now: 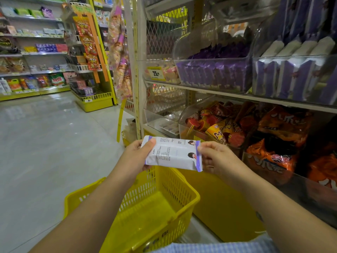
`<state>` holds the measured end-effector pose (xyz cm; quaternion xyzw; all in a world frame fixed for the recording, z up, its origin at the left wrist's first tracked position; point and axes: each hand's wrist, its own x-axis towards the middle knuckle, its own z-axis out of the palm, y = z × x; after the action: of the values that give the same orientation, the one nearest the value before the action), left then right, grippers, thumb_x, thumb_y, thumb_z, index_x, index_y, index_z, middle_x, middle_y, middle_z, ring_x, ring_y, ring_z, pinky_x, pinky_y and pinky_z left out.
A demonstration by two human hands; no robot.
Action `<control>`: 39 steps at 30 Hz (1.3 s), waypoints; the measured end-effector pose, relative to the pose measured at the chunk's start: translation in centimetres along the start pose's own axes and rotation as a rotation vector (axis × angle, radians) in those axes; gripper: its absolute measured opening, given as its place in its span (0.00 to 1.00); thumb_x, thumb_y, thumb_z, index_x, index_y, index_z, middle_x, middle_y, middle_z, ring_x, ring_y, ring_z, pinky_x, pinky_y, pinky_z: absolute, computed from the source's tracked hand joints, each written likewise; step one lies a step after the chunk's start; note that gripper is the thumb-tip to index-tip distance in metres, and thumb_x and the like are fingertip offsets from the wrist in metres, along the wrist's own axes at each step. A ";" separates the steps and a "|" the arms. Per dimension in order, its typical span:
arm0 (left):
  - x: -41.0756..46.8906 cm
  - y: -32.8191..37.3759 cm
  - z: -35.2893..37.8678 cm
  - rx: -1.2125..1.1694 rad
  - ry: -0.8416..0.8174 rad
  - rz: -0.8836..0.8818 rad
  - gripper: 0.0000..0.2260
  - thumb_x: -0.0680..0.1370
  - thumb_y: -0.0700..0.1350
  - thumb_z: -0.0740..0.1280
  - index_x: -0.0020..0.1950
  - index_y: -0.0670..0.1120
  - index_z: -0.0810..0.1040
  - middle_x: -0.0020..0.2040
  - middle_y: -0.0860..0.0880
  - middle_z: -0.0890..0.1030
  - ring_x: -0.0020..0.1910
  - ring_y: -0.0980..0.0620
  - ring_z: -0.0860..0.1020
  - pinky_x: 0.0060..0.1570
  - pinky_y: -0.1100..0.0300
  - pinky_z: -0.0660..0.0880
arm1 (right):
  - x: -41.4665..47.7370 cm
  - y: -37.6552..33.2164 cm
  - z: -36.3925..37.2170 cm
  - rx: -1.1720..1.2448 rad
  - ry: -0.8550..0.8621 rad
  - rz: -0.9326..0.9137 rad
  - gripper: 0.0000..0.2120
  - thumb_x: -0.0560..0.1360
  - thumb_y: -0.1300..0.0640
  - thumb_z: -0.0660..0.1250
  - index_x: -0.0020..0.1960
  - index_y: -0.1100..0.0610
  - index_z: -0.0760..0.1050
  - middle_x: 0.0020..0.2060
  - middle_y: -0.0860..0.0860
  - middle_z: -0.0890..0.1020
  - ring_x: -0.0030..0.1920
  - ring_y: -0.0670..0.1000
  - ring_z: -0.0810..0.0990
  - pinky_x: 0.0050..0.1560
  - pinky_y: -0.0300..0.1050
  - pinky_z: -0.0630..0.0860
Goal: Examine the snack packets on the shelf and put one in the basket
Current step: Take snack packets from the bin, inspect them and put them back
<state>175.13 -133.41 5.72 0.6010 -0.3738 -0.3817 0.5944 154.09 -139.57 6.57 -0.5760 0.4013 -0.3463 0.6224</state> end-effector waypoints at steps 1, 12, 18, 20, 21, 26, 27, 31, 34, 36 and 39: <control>0.0 0.0 0.0 -0.030 0.020 -0.015 0.13 0.80 0.51 0.64 0.59 0.45 0.76 0.48 0.46 0.84 0.41 0.52 0.81 0.33 0.62 0.78 | -0.1 0.1 -0.1 0.005 -0.060 0.034 0.04 0.78 0.61 0.64 0.53 0.58 0.75 0.34 0.52 0.81 0.29 0.47 0.78 0.34 0.41 0.79; -0.2 0.2 -0.5 -0.279 -0.083 -0.243 0.13 0.79 0.50 0.67 0.60 0.46 0.77 0.43 0.48 0.86 0.38 0.54 0.83 0.33 0.62 0.76 | 0.1 0.5 -0.3 0.375 -0.188 0.291 0.15 0.78 0.69 0.59 0.41 0.63 0.83 0.34 0.56 0.81 0.27 0.48 0.78 0.37 0.46 0.83; 0.2 0.4 -1.0 -0.427 -0.103 -0.110 0.20 0.73 0.38 0.71 0.64 0.45 0.73 0.48 0.46 0.86 0.47 0.49 0.85 0.37 0.58 0.81 | -0.3 0.5 -0.3 0.073 -0.332 0.176 0.14 0.72 0.64 0.69 0.57 0.57 0.76 0.45 0.53 0.84 0.40 0.48 0.83 0.45 0.45 0.81; 0.3 0.5 -1.1 -0.429 -0.116 -0.049 0.24 0.68 0.42 0.73 0.63 0.45 0.72 0.49 0.47 0.86 0.49 0.49 0.84 0.40 0.58 0.81 | -0.4 0.2 -0.5 0.104 -0.321 0.128 0.23 0.67 0.55 0.75 0.60 0.56 0.75 0.51 0.53 0.84 0.46 0.50 0.84 0.46 0.46 0.81; 0.4 0.5 -1.1 -0.423 -0.132 -0.026 0.25 0.66 0.44 0.74 0.62 0.45 0.73 0.50 0.47 0.86 0.49 0.49 0.84 0.41 0.58 0.81 | -0.3 0.0 -0.7 0.163 -0.285 0.115 0.27 0.66 0.50 0.75 0.62 0.55 0.75 0.53 0.54 0.84 0.50 0.51 0.84 0.48 0.48 0.80; 0.2 0.0 -0.4 -0.411 -0.268 0.031 0.19 0.67 0.46 0.73 0.56 0.45 0.76 0.51 0.45 0.85 0.49 0.49 0.84 0.42 0.60 0.80 | -0.8 -0.2 -0.5 0.274 -0.460 0.186 0.23 0.72 0.41 0.62 0.59 0.54 0.81 0.57 0.57 0.82 0.56 0.56 0.82 0.50 0.53 0.81; 0.0 -0.1 0.0 -0.419 -0.274 0.041 0.18 0.67 0.46 0.72 0.56 0.45 0.76 0.50 0.45 0.85 0.49 0.49 0.84 0.41 0.60 0.80 | -1.0 -0.1 -0.2 0.294 -0.517 0.219 0.21 0.73 0.43 0.61 0.58 0.54 0.81 0.56 0.58 0.82 0.54 0.57 0.83 0.48 0.53 0.81; -0.5 -0.1 1.7 -0.286 -0.092 0.076 0.19 0.74 0.49 0.70 0.62 0.49 0.71 0.49 0.48 0.86 0.45 0.51 0.85 0.35 0.61 0.79 | -1.4 0.3 0.7 0.300 -0.593 0.206 0.20 0.75 0.47 0.61 0.64 0.54 0.74 0.58 0.59 0.81 0.56 0.58 0.82 0.48 0.53 0.82; -0.6 -0.7 2.3 -0.038 0.030 0.113 0.20 0.77 0.47 0.69 0.67 0.52 0.67 0.57 0.51 0.79 0.48 0.53 0.83 0.33 0.62 0.79 | -1.2 0.5 1.3 0.268 -0.528 0.144 0.18 0.78 0.49 0.58 0.65 0.54 0.72 0.56 0.57 0.83 0.54 0.56 0.83 0.45 0.49 0.82; -0.4 -1.3 2.6 0.131 0.015 0.157 0.16 0.77 0.46 0.70 0.62 0.56 0.70 0.60 0.51 0.76 0.53 0.52 0.80 0.42 0.55 0.82 | -0.9 0.8 1.6 0.226 -0.430 0.087 0.15 0.81 0.50 0.56 0.64 0.53 0.73 0.54 0.56 0.84 0.52 0.54 0.84 0.43 0.46 0.82; -0.6 -2.0 3.3 0.243 -0.130 0.148 0.22 0.73 0.47 0.72 0.65 0.56 0.71 0.62 0.53 0.77 0.55 0.52 0.81 0.49 0.51 0.81 | -0.6 1.1 1.8 0.072 -0.271 -0.048 0.14 0.81 0.51 0.56 0.61 0.53 0.76 0.50 0.54 0.85 0.50 0.53 0.84 0.44 0.46 0.82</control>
<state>171.91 -134.23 3.71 0.6132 -0.4983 -0.3268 0.5186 155.39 -138.16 5.55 -0.6040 0.2869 -0.2941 0.6829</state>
